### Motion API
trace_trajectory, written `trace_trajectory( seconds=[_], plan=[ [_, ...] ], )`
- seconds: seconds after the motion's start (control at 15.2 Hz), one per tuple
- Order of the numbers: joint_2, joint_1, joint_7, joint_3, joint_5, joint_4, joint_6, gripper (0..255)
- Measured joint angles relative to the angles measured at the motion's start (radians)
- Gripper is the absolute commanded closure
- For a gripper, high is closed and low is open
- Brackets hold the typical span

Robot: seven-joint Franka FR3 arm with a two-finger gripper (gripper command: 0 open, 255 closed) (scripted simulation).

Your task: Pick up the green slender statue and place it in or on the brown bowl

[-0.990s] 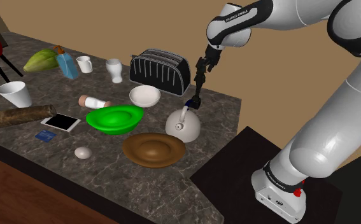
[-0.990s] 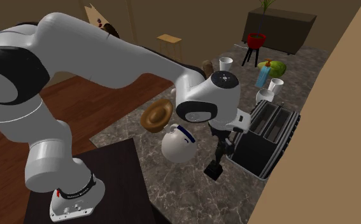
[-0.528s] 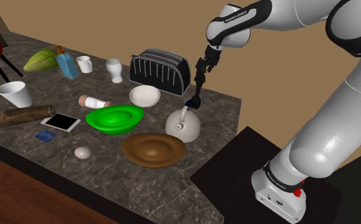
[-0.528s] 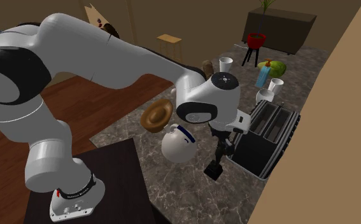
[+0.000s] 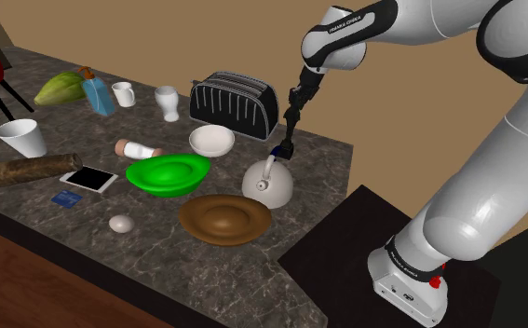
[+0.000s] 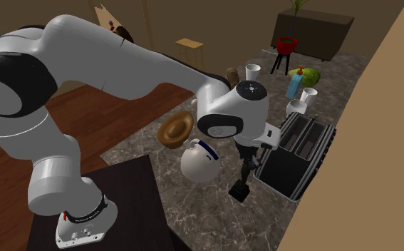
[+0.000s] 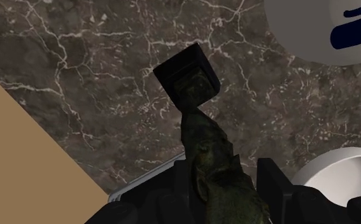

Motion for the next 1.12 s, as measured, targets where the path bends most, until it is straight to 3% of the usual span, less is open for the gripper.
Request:
trace_trajectory(
  seconds=[1.12],
  plan=[
    [-0.074, 0.000, 0.050, -0.003, -0.051, 0.107, -0.175, 255]
  ],
)
